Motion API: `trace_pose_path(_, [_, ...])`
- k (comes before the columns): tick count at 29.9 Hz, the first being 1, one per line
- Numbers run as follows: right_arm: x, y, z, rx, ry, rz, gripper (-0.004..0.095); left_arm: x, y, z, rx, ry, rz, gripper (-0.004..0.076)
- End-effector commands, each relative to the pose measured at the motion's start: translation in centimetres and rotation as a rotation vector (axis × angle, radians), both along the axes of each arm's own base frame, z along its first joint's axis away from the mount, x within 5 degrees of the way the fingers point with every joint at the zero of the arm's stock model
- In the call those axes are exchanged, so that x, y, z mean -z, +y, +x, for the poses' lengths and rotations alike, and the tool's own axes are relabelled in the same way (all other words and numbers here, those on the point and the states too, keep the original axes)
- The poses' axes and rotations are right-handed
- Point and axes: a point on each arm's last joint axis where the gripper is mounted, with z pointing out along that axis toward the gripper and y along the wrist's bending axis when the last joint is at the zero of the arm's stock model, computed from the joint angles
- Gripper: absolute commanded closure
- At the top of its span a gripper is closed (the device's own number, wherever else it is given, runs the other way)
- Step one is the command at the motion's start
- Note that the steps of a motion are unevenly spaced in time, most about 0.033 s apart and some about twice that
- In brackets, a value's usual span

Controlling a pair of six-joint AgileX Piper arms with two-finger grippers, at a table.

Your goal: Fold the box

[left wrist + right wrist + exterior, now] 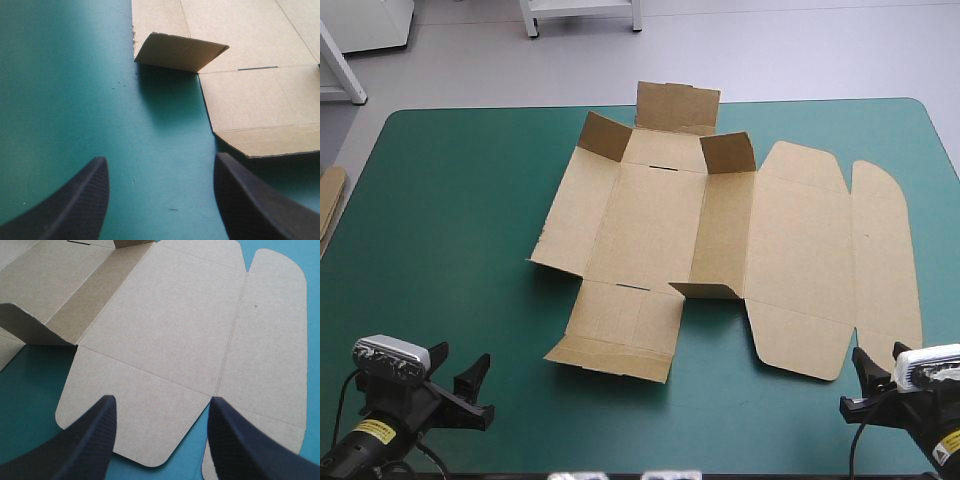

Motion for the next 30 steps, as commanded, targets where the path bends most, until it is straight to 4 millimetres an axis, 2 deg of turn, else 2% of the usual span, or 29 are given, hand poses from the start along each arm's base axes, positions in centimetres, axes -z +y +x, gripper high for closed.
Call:
trace_pose_path(1, [-1.3,0.1,0.4,-0.009,-0.074,0.001,0.0399,-1.2,0.0,0.4,-0.010,-0.065,-0.031,0.0283])
trace_pose_path(13, [-1.2,0.1,0.3,-0.007,-0.062,-0.002,0.0399,-1.1,-0.1,0.3,-0.006,-0.057,-0.038,0.0283])
trace_pose_path(17, [-1.1,0.1,0.5,-0.006,-0.046,-0.007,0.0399,-0.9,-0.2,0.6,-0.044,0.002,-0.111,0.0282])
trace_pose_path(21, [-1.0,0.5,1.6,-0.010,-0.008,-0.022,0.0399,-1.1,-0.2,2.1,-0.075,0.050,-0.163,0.0282])
trace_pose_path(30, [-2.0,1.9,5.5,-0.043,-0.013,-0.045,0.0399,-5.0,-0.4,7.7,-0.096,0.071,-0.206,0.0282])
